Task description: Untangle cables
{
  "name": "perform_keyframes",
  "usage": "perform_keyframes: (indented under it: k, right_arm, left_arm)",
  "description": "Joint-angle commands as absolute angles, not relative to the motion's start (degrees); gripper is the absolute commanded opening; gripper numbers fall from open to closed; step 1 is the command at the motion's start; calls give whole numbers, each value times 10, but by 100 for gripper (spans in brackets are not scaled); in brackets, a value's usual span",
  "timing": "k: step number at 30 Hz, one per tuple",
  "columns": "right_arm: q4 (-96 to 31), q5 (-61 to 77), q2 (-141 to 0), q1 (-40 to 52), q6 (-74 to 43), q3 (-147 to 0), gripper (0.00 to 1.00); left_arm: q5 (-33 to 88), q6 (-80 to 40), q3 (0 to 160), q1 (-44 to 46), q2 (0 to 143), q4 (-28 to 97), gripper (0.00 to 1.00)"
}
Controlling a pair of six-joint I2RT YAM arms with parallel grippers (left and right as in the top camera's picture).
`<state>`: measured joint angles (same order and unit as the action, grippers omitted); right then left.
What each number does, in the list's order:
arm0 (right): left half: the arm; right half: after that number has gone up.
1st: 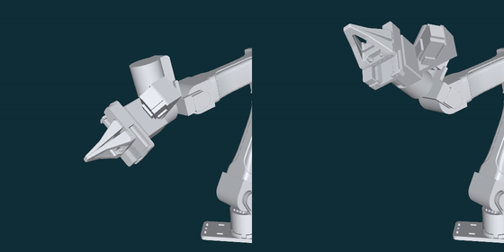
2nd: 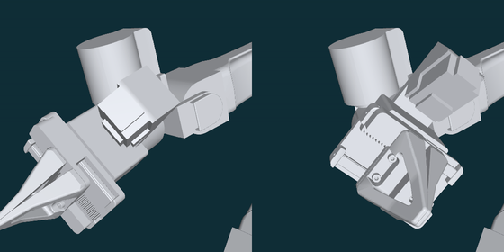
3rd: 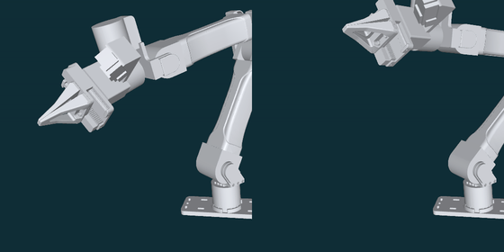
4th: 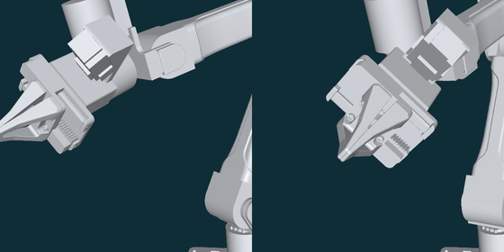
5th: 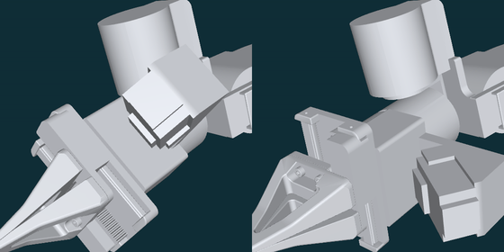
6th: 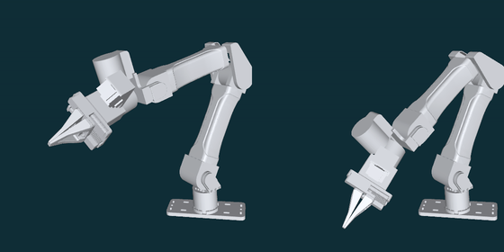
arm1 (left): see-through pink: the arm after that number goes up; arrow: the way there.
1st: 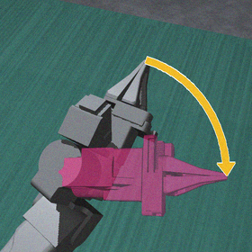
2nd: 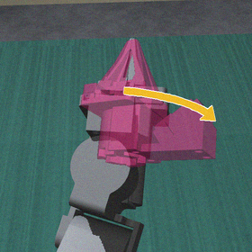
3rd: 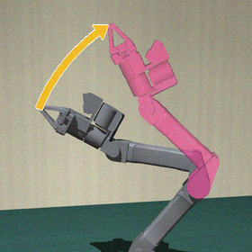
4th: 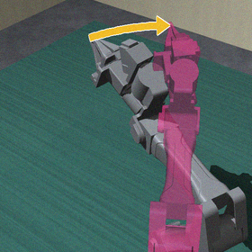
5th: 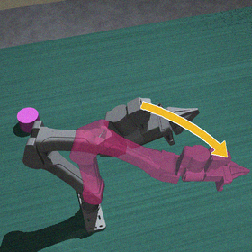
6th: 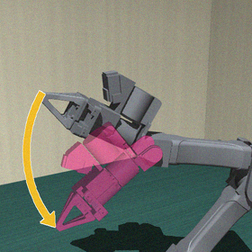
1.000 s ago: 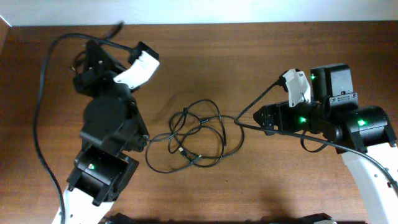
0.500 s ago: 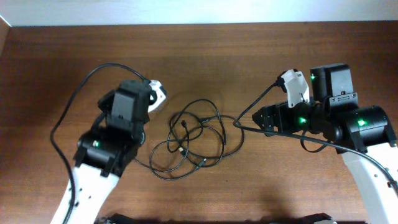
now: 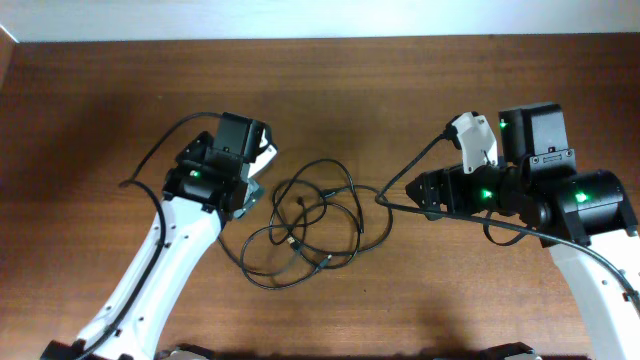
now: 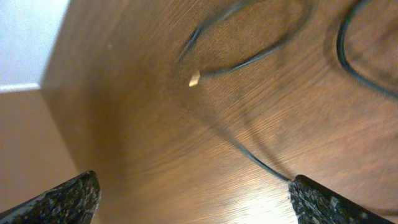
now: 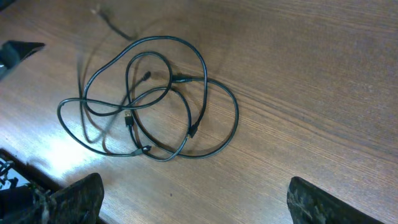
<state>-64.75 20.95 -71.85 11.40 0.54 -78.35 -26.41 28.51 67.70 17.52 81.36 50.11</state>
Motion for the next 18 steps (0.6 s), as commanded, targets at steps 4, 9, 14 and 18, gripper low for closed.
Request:
perform_keyframes:
  k: [4, 9, 14, 18]
  right_arm:
    - [-648, 218, -718, 112, 13, -790, 93]
    - [-653, 213, -718, 112, 13, -790, 93]
    - [-676, 173, -718, 112, 16, -790, 93]
    - [-677, 173, -718, 112, 27, -790, 93]
  left_arm:
    - [-202, 63, 677, 171, 812, 493, 99]
    - [-193, -143, 676, 170, 810, 528, 99]
    - [-192, -332, 658, 139, 810, 534, 99]
    - [-162, -361, 645, 131, 811, 561, 93]
